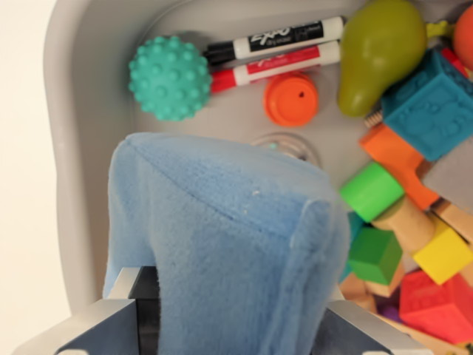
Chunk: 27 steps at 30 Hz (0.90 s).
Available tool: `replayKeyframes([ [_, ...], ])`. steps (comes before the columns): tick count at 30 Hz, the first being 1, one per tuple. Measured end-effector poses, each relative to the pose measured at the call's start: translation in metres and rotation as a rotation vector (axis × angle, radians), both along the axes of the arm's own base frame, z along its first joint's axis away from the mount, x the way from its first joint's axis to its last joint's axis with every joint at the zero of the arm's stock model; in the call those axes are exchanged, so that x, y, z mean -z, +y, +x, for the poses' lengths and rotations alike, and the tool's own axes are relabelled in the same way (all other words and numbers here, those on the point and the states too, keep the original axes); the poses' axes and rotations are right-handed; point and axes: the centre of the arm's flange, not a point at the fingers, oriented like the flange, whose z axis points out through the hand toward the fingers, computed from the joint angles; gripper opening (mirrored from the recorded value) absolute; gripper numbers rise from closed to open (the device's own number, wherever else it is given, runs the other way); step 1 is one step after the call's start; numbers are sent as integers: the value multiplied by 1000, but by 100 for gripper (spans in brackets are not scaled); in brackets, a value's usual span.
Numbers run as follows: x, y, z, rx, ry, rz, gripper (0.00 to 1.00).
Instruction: Pick an object from the bin
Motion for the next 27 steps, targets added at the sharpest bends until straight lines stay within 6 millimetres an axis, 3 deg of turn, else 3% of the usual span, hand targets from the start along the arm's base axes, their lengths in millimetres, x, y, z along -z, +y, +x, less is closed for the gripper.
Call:
replayKeyframes([
  [13, -40, 0, 0, 0, 0, -1, 0],
  [27, -60, 0, 0, 0, 1, -1, 0],
])
